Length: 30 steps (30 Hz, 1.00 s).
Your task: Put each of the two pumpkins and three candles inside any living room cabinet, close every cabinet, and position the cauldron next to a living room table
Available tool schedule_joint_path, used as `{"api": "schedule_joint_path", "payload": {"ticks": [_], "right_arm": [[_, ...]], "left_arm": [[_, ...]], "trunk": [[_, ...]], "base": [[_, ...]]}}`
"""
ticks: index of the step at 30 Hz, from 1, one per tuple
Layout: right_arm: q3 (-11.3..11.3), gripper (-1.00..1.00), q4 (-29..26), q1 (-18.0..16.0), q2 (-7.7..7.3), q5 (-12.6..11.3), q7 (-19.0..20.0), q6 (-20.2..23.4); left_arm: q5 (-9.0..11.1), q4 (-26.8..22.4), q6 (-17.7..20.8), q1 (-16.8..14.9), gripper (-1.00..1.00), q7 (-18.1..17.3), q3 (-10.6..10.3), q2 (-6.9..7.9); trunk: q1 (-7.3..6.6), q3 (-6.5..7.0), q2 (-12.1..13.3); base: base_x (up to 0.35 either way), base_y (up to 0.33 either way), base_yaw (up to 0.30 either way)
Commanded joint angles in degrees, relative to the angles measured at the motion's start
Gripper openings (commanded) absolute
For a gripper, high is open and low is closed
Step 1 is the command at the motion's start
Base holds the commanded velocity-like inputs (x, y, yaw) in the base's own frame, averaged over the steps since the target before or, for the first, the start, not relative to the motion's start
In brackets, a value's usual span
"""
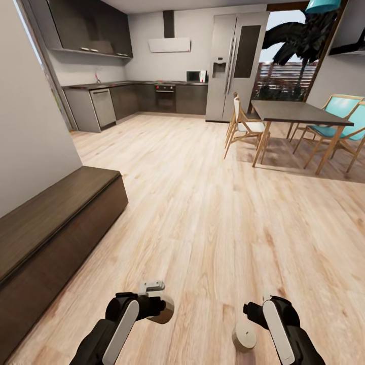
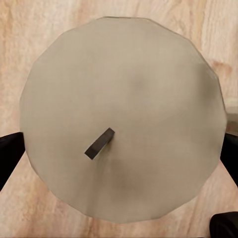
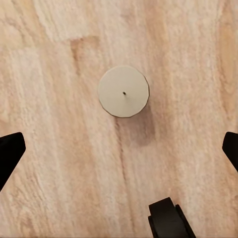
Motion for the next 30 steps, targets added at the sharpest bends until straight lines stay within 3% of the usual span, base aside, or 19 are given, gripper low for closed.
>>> {"api": "schedule_joint_path", "payload": {"ticks": [1,9,18,30], "right_arm": [[-0.08,1.0,-0.05,-0.04,0.02,-0.6,-0.53,0.09],[-0.02,1.0,0.26,-0.08,0.03,-0.6,-0.56,0.07],[0.06,1.0,4.25,-0.7,0.19,-0.77,-0.21,-1.46],[0.08,1.0,5.58,-0.83,-0.02,-0.76,2.07,-3.04]], "left_arm": [[0.62,-0.06,0.12,-0.04,-1.0,0.57,-0.05,0.0],[0.62,-0.06,0.08,-0.04,-1.0,0.57,-0.05,0.0],[0.67,-0.06,0.09,-0.04,-1.0,0.57,0.07,0.02],[1.13,-1.86,0.37,-0.04,-1.0,0.57,0.05,0.02]], "trunk": [[0.21,-0.23,-0.44],[1.97,-1.67,-3.65],[3.95,-3.28,-7.26],[6.58,-5.44,-12.07]], "base": [[0.0,0.0,0.0],[0.0,0.0,0.0],[0.0,0.0,0.0],[0.0,0.0,0.0]]}}
